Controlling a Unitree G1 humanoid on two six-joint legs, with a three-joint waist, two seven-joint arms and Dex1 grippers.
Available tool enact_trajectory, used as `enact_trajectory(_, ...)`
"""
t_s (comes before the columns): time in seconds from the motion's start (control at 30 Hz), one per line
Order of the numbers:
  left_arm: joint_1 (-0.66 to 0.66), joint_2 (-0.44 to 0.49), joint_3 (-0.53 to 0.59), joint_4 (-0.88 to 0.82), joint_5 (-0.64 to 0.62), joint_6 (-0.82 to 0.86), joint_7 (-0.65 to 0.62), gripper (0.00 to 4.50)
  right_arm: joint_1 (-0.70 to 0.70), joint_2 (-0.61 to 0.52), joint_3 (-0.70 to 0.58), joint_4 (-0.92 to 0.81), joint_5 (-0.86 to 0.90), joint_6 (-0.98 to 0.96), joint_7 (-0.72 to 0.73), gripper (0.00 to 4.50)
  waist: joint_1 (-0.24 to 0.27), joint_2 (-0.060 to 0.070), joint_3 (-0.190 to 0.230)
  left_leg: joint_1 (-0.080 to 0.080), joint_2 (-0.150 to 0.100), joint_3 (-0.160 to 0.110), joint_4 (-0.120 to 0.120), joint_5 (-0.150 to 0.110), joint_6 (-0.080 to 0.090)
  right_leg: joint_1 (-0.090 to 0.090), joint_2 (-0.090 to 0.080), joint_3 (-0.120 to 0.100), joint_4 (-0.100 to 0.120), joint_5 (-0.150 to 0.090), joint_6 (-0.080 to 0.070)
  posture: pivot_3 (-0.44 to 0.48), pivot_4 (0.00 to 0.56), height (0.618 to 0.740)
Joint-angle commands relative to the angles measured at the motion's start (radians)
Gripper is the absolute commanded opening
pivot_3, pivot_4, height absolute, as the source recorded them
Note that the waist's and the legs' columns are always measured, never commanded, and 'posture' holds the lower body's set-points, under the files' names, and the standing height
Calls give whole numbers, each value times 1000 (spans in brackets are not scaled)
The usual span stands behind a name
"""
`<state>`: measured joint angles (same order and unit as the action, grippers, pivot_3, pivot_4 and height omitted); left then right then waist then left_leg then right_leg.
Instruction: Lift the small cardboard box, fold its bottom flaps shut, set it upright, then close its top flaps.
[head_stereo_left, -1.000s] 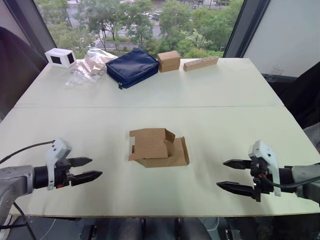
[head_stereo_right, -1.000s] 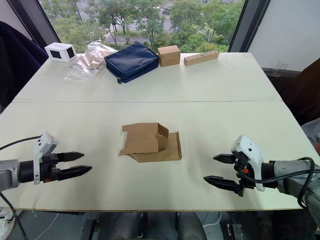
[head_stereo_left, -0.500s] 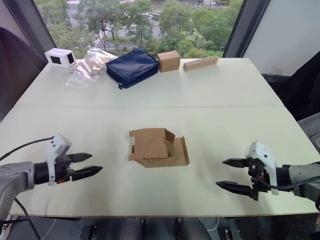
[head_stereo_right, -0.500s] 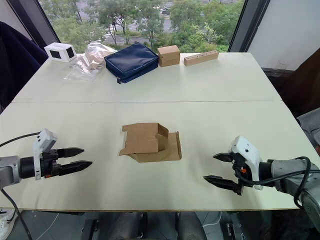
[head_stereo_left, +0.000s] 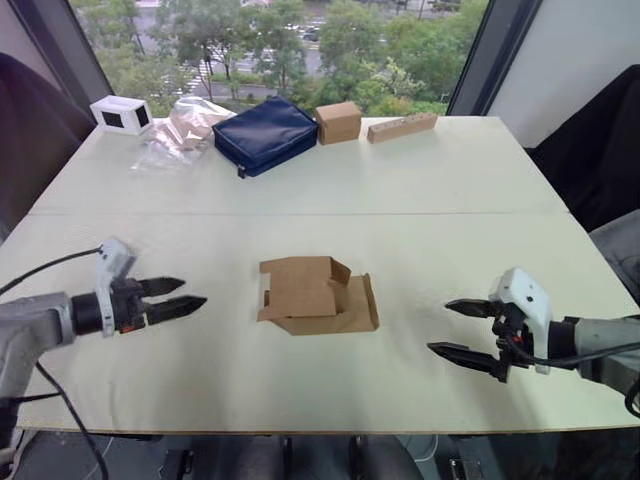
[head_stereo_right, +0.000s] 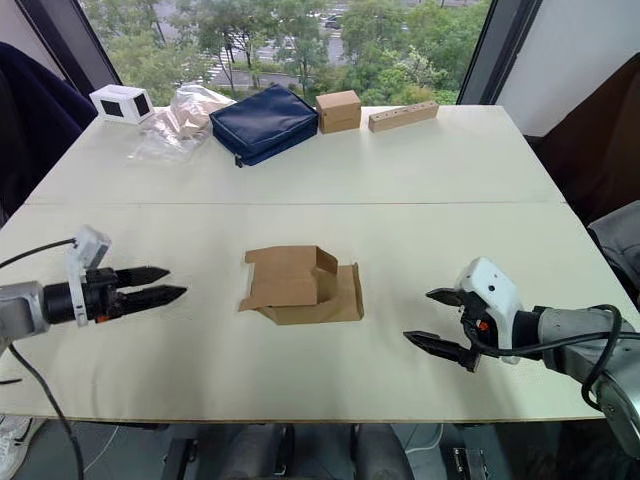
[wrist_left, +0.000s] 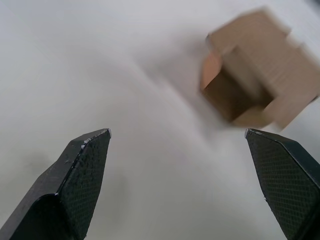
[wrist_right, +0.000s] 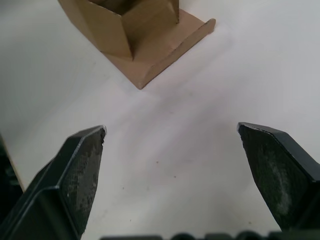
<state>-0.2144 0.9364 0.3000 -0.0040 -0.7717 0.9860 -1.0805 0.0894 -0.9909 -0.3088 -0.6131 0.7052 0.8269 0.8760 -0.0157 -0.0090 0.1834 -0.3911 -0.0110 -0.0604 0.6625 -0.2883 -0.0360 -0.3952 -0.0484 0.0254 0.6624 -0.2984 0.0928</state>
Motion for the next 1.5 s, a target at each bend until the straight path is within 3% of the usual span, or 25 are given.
enact_trajectory(0.03, -93, -10, -24, 35, -115, 184, -23, 4434, -79, -8, -33, -96, 79, 31, -32, 4438, -1, 0, 0, 0, 0, 0, 0, 0, 0, 0, 0, 0, 1, 0, 0, 0, 150, 740)
enact_trajectory(0.2, -213, -67, -78, 75, -192, 390, 6, 4434, -171, -3, 16, -180, 132, 90, -116, 4438, 2, 0, 0, 0, 0, -1, 1, 0, 0, 0, 1, 0, 2, 0, 0, 0, 150, 740)
enact_trajectory(0.4, -313, -213, -139, 136, -161, 415, 94, 4434, -167, -30, 154, -268, 19, 93, -200, 4438, 5, -1, 0, -1, 0, -1, 2, 0, 0, 0, 0, 0, 2, 0, 0, 0, 150, 740)
enact_trajectory(0.6, -362, -292, -191, 195, -140, 420, 112, 4434, -149, -4, 174, -292, 13, 95, -236, 4438, 4, -1, 0, -1, 0, -1, 2, 1, -1, -1, 1, 0, 3, 0, 0, 0, 150, 740)
enact_trajectory(1.07, -435, -380, -225, 299, -97, 374, 92, 4434, -219, 12, 160, -314, 90, 170, -313, 4438, 5, -1, 0, -1, 0, -1, 2, 1, -1, -1, 0, 0, 3, 0, 0, 0, 150, 740)
enact_trajectory(1.23, -447, -386, -283, 310, -62, 344, 51, 4434, -193, 10, 145, -323, 97, 175, -331, 4438, 5, -1, 0, -1, -1, -1, 2, 1, -1, -1, 0, 0, 2, 0, 0, 0, 150, 740)
enact_trajectory(1.5, -493, -438, -273, 379, -41, 325, 44, 1289, -166, 18, 144, -323, 84, 157, -347, 4500, 5, -1, 0, -1, -1, -1, 2, 1, -1, -1, 1, 0, 3, 0, 0, 0, 150, 740)
